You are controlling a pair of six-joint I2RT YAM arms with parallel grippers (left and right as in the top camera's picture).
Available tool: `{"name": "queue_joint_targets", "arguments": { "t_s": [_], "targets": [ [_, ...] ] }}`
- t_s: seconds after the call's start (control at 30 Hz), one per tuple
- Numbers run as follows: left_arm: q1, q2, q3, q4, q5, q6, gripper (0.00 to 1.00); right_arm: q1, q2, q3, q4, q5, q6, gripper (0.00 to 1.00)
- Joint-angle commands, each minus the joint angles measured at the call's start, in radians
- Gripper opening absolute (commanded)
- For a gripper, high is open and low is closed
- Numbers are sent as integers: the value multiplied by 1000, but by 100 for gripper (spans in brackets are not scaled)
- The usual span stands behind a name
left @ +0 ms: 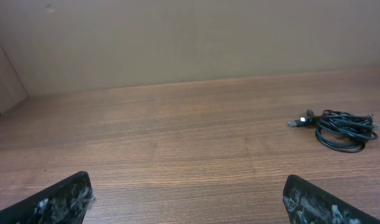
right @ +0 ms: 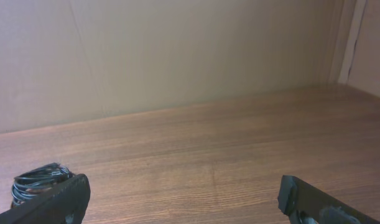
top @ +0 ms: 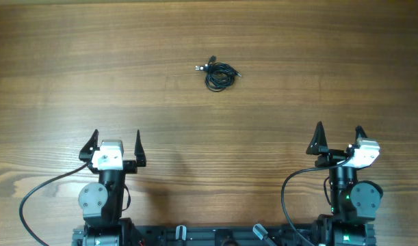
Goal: Untangle cables
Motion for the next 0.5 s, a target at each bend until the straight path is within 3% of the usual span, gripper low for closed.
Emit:
{"name": "queue_joint_targets", "arguments": {
  "t_s": [0.0, 0.47],
  "targets": [
    [-4, 92, -6, -2, 5, 11, 100, 2, 76, -2, 2, -16, -18, 100],
    [-4, 92, -6, -2, 5, 11, 100, 42, 76, -2, 2, -16, -18, 100]
  ]
}}
